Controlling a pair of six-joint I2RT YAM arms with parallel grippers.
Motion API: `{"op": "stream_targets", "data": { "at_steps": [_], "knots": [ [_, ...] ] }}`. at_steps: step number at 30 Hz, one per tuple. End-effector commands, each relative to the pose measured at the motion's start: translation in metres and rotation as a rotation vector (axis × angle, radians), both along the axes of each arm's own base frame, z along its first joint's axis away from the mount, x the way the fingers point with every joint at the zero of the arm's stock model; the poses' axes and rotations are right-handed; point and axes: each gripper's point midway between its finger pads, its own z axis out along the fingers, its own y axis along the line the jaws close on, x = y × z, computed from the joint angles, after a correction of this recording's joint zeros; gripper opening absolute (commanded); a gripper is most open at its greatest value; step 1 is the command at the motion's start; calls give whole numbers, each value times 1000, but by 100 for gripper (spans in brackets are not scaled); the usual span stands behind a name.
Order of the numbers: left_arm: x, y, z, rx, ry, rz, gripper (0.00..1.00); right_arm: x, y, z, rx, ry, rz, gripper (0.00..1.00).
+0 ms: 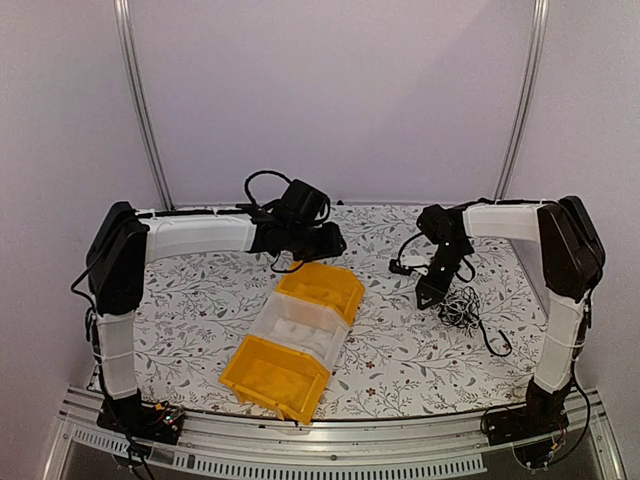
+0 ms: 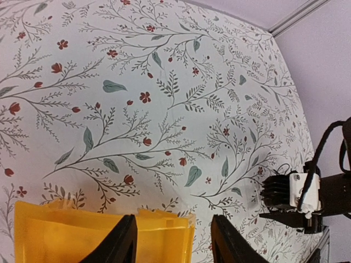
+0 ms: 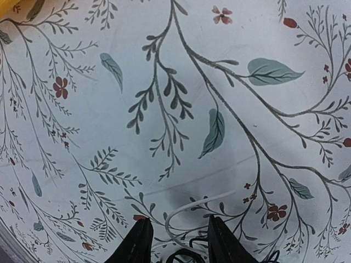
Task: Untangle the cables
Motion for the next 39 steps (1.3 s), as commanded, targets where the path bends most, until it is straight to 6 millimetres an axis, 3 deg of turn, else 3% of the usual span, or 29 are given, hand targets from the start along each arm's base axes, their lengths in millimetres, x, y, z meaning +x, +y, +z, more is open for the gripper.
{"op": "stream_targets", "data": {
  "at_steps": [1, 4, 6, 9, 10, 12, 16, 19, 21, 25, 30, 33, 39],
  "knots": [
    [-1, -3, 12, -31, -26, 7, 49, 6, -5, -18, -67, -24, 3, 39],
    [1, -5, 15, -41, -34, 8, 49, 6, -8, -24, -90, -30, 11, 38],
    [2, -6, 15, -45, -37, 4, 49, 5, -10, -29, -103, -29, 16, 31],
    [3, -9, 16, -44, -40, -5, 49, 7, -9, -29, -100, -41, 19, 2],
    [4, -9, 15, -45, -39, -7, 49, 10, -5, -22, -81, -48, 13, 0],
    [4, -12, 16, -51, -42, -21, 49, 19, 8, 2, -16, -81, -1, 0],
    [4, -24, 24, -85, -80, -86, 52, 32, 43, 86, 198, -146, -21, 0],
    [-7, -42, 42, -158, -153, -209, 54, 29, 65, 137, 357, -151, -15, 0],
    [-16, -56, 68, -229, -261, -302, 55, 25, 72, 163, 437, -165, -2, 0],
    [-42, -73, 111, -357, -430, -465, 58, 21, 78, 188, 533, -164, -11, 0],
    [-71, -87, 133, -483, -521, -612, 60, 29, 77, 227, 663, -166, -94, 0],
    [-90, -101, 147, -554, -573, -694, 61, 30, 80, 239, 705, -187, -108, 0],
    [-85, -125, 151, -579, -600, -713, 68, 26, 90, 270, 821, -169, -116, 0]
  ]
}}
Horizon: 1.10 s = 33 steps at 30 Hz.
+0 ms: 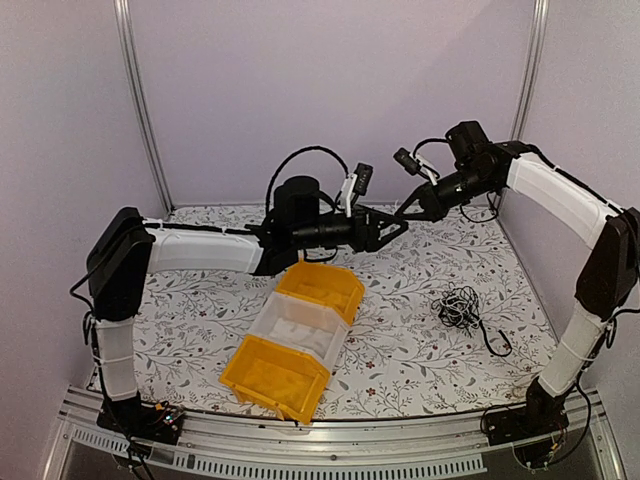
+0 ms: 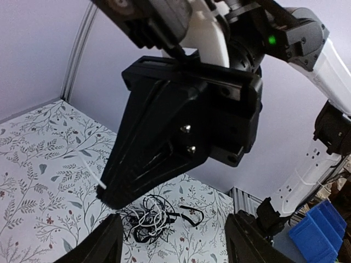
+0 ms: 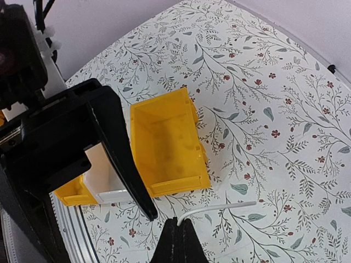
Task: Untangle the cables
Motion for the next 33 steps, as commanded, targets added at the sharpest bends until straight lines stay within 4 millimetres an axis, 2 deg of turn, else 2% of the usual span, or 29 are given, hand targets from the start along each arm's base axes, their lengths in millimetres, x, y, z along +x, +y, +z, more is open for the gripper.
{"op": "stream_targets", "data": {
  "at_steps": [1, 6, 12, 16, 18, 21, 24, 29, 32, 33],
  "knots": [
    [-4, -22, 23, -89, -76, -68, 68, -7, 12, 51, 152, -32, 15, 0],
    [6, -36, 26, -138, -69, -41, 60, -5, 16, 69, 209, -45, 10, 0],
    [27, -34, 25, -179, -41, 55, 48, -11, 19, 83, 259, -29, 24, 0],
    [37, -33, 16, -176, 14, 73, 36, -12, 17, 94, 269, -51, 15, 0],
    [37, -32, 12, -173, 36, 74, 38, -11, 14, 99, 276, -63, 8, 0],
    [42, -29, 6, -157, 70, 108, 50, -11, 12, 100, 278, -65, 6, 0],
    [42, -30, 13, -178, 41, 102, 58, -13, 13, 96, 280, -51, 12, 0],
    [34, -43, 32, -219, -15, 25, 57, -13, 13, 92, 278, -36, 8, 0],
    [31, -49, 37, -231, -32, -6, 52, -11, 12, 92, 277, -42, 5, 0],
    [31, -50, 37, -231, -32, -11, 47, -11, 12, 92, 276, -42, 5, 0]
  ]
}}
